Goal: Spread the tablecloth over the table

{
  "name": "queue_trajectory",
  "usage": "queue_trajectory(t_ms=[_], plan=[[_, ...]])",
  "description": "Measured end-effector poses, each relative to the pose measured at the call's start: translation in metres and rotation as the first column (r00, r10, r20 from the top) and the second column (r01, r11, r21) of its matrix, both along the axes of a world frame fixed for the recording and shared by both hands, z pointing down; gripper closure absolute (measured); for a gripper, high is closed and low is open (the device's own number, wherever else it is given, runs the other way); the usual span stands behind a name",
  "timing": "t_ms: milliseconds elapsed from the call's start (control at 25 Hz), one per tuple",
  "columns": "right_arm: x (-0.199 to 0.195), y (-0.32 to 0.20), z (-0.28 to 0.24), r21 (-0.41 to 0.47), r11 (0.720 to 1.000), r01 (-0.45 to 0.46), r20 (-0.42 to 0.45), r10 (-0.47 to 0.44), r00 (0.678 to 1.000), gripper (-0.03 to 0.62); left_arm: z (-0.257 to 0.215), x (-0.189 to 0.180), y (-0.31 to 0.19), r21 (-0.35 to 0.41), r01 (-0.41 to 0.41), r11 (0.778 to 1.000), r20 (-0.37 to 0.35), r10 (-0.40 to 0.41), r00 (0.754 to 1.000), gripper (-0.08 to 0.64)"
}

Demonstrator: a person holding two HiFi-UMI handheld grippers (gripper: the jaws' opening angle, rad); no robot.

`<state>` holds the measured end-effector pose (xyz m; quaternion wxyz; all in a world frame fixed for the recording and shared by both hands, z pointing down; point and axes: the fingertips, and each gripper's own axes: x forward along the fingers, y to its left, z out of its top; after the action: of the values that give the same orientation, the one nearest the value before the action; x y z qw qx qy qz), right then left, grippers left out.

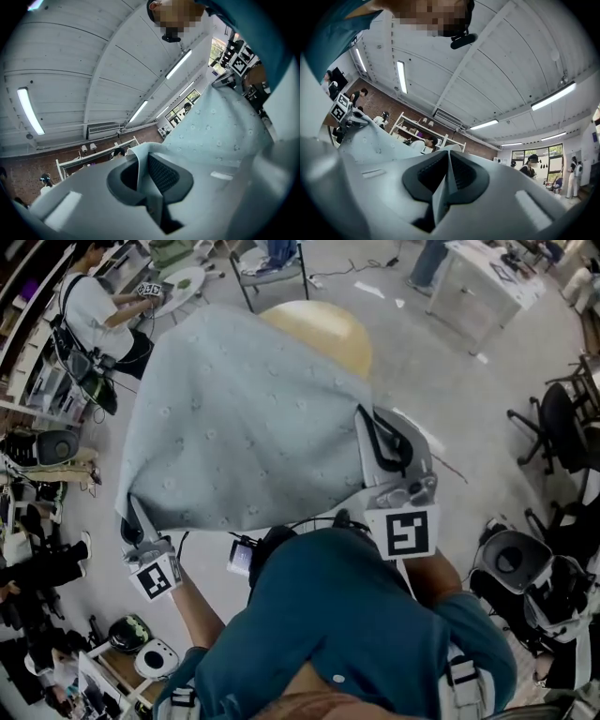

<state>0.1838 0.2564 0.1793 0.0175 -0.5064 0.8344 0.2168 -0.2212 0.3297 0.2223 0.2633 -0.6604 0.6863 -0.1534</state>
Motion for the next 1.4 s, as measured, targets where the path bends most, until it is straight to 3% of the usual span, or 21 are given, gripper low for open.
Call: queue_trajectory(t_ms=[160,360,560,840,1400], plan=[[0.019,-0.018,0.011,-0.035,0.998,-0.054,0.011,0.054,0.998,0.578,0.004,0.008,-0.017,-0.015,-0.024,1.000,0.003,0.024,1.000,0.555],[0.012,-0.046,0.012,-0.044,0.993,-0.110,-0.001,0.110,0.994,0.578,0.015,-0.004,-0.066,-0.014,-0.088,0.996,-0.025,0.087,0.996,0.555],[0.019,-0.068,0.011,-0.051,0.982,-0.183,-0.022,0.183,0.983,0.578,0.025,0.006,-0.124,-0.026,-0.177,0.984,0.022,0.177,0.984,0.555],[0.027,-0.112,-0.001,-0.043,0.948,-0.314,-0.037,0.313,0.949,0.577,0.026,0.008,-0.213,-0.035,-0.297,0.954,-0.027,0.296,0.955,0.555],[0.000,-0.173,0.004,-0.067,0.876,-0.477,-0.059,0.474,0.878,0.577,0.047,-0.031,-0.341,-0.084,-0.436,0.896,-0.101,0.427,0.898,0.555]])
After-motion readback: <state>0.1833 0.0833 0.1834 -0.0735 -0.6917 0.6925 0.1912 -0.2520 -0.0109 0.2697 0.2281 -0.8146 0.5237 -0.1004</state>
